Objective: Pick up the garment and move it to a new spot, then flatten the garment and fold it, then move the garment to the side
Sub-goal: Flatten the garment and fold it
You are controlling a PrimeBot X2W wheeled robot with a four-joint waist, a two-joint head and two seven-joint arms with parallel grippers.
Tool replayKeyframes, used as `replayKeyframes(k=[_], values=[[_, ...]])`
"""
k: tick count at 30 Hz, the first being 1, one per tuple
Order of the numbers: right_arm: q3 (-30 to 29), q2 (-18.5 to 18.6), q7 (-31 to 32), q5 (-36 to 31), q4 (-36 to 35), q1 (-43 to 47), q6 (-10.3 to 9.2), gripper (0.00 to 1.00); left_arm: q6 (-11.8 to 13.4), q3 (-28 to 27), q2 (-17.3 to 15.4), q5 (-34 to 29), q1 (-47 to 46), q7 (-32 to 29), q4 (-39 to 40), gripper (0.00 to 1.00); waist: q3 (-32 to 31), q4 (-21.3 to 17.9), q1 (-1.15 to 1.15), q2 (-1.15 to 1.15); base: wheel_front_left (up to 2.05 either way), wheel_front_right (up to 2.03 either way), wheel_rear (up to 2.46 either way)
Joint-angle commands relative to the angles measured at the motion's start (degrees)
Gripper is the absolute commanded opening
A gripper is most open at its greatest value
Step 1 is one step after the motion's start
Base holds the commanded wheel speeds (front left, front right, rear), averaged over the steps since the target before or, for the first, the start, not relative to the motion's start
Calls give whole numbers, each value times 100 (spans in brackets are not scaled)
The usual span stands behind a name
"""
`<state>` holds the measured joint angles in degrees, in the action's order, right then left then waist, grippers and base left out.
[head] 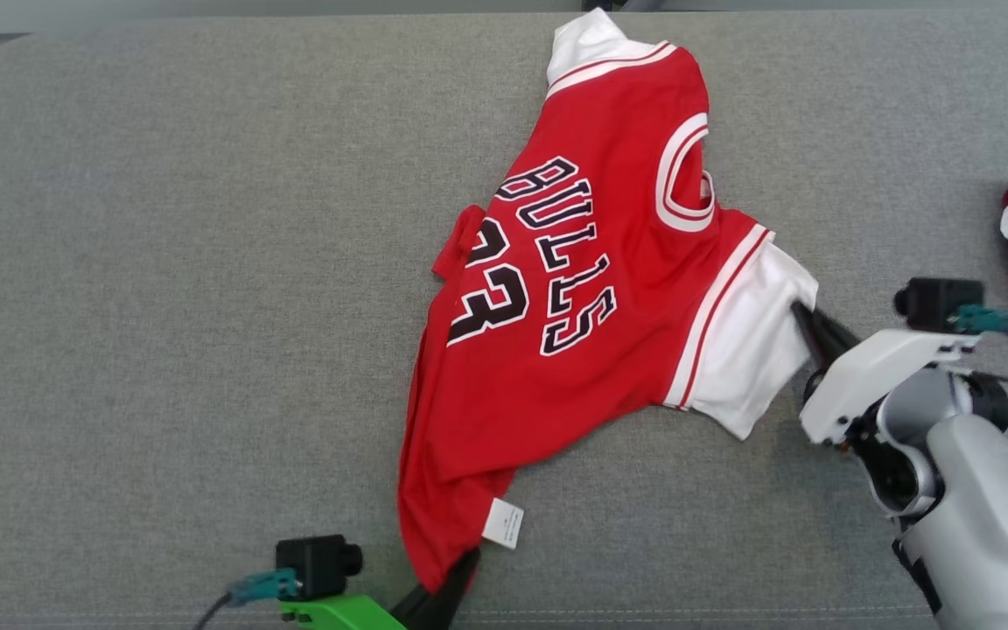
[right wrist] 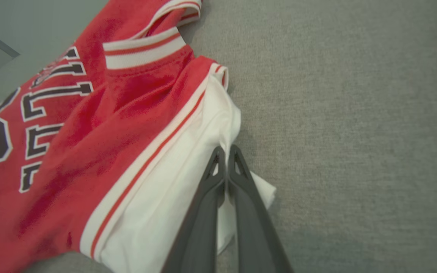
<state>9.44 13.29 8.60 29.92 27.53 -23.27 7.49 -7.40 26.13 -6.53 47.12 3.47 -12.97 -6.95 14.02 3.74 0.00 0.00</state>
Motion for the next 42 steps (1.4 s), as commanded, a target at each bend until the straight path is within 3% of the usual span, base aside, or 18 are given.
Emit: replayKeyframes(k=[1,6,11,19,25,28,32,37,42], values=[[-285,57,-137,501,-378,-90,-2,0,-11,-62,-205,226,24,60,264,0,-129,-106,0,0,0,0,0],[-1064,223,-96,1643,-1672,-116,0,0,-12,-331,-799,872,212,-36,1567,0,-359,-234,0,0,0,0,0],[-1681,294,137,2088,-2611,-40,-1,0,-12,-654,-1244,1313,366,-177,2655,0,-521,-325,0,0,0,0,0],[-2517,6,887,2349,-4092,-176,0,0,62,-1072,-1647,1559,303,-352,4254,0,-686,-441,0,0,0,0,0],[-2897,-182,1591,2047,-4694,-880,0,0,217,-1619,-2086,1537,-636,-716,4778,0,-285,-408,0,0,0,0,0],[-2950,-182,1899,1592,-4524,-1559,-1,0,243,-1815,-2337,1674,-1665,-1082,4425,0,99,-330,0,0,0,0,0],[-2792,-306,2106,942,-3921,-2756,-1,0,351,-1730,-2441,1705,-3366,-1574,3453,0,656,-286,0,0,0,0,0],[-2487,-446,1967,36,-2709,-4391,0,0,360,-1338,-2170,1264,-5514,-1826,1799,0,1375,-215,0,0,0,0,0],[-2213,-660,1394,-673,-1438,-5832,0,0,292,-1149,-1945,367,-7380,-1321,60,0,1852,-245,0,0,0,0,0]])
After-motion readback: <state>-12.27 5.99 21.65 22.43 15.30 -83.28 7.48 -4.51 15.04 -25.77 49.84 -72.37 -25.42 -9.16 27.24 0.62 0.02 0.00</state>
